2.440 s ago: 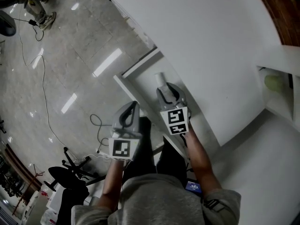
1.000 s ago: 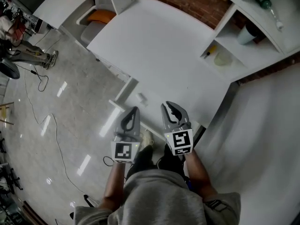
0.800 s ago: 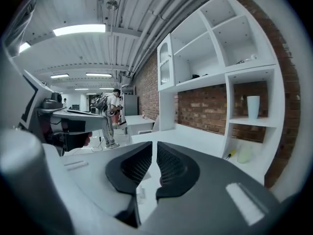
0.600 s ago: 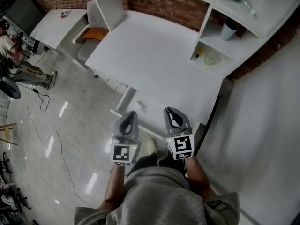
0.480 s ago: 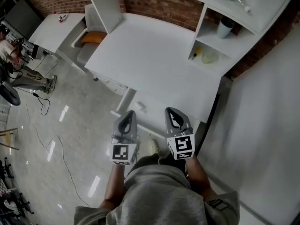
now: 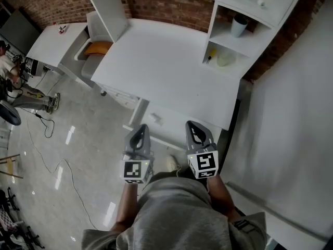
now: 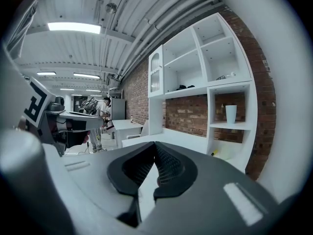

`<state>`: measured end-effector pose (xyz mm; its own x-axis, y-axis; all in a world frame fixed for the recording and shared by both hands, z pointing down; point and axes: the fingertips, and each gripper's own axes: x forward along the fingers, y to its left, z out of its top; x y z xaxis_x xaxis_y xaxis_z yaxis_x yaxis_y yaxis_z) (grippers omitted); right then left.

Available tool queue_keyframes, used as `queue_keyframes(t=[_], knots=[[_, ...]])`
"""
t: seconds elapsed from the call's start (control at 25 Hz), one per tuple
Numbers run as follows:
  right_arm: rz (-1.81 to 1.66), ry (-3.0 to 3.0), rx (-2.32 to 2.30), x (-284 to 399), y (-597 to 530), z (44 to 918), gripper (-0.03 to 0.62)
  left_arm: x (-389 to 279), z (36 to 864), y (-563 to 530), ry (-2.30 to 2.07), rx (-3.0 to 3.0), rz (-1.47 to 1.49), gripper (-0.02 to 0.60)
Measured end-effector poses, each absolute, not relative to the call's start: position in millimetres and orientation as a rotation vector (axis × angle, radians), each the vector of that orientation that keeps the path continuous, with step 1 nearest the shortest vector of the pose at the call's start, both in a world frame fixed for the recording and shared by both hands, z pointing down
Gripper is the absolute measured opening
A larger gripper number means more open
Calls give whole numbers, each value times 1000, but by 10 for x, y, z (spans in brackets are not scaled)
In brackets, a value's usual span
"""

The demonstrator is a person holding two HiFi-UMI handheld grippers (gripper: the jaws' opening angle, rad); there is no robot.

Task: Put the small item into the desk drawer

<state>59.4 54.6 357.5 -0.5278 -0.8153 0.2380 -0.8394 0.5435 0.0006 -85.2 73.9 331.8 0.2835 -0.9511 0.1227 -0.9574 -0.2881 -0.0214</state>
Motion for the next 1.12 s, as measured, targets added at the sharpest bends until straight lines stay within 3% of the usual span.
queue_keyframes(t=[1.12], knots=[[156,-2571,1393,539,479,3571,3,-907,3384,680,-1824,2471,194,12]])
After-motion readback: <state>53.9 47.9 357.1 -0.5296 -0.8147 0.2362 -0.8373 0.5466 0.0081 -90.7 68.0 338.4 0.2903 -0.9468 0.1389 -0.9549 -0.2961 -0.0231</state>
